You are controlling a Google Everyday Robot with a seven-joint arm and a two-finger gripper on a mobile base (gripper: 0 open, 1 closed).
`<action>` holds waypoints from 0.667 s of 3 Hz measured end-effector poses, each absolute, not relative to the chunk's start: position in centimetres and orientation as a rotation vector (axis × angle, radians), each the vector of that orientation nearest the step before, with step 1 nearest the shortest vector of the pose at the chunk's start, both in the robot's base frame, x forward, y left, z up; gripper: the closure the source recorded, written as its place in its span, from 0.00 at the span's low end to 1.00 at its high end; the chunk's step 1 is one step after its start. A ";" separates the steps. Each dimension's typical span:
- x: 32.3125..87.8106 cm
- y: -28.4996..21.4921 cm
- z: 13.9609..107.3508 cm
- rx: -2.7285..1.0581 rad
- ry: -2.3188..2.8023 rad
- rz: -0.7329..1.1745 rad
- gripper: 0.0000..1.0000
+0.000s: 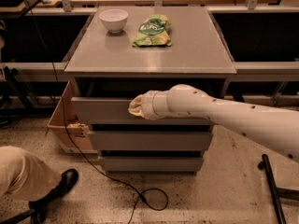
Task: Close top drawer
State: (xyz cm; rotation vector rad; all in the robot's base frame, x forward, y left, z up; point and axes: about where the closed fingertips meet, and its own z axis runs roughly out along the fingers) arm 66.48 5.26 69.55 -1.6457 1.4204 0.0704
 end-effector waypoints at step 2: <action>66.8 6.2 68.8 -1.628 1.405 0.068 1.00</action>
Offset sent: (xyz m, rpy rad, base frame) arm 0.0046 0.0144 -0.0134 0.0353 -0.0276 -0.0087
